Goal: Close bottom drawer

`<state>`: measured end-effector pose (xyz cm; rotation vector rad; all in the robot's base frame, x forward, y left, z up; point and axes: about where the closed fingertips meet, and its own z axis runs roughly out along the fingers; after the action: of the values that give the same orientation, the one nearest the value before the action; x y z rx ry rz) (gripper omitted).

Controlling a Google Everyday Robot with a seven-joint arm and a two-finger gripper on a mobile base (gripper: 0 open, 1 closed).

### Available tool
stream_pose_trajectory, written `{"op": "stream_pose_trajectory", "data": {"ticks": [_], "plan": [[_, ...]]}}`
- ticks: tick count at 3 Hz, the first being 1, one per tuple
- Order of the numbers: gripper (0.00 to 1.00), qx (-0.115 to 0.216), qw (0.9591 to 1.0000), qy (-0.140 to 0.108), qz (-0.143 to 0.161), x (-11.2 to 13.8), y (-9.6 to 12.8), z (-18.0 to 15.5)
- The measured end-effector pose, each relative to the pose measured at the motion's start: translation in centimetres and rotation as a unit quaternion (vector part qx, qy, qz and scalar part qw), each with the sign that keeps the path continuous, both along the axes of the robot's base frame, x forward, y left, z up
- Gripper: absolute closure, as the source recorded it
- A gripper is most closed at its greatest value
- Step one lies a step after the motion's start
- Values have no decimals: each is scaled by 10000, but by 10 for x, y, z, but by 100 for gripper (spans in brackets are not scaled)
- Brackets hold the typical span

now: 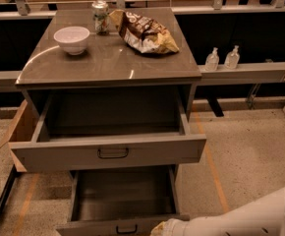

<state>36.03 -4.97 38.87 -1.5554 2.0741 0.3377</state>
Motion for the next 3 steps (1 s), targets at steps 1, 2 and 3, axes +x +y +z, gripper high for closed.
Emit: {"op": "stream_pose_trajectory", "data": {"ticks": [1, 2, 3], "plan": [[100, -105, 9998, -53, -149, 4, -6, -38], [100, -340, 9988, -160, -313, 15, -17, -78], [100, -646, 9960, -373, -502, 37, -35, -122]]}}
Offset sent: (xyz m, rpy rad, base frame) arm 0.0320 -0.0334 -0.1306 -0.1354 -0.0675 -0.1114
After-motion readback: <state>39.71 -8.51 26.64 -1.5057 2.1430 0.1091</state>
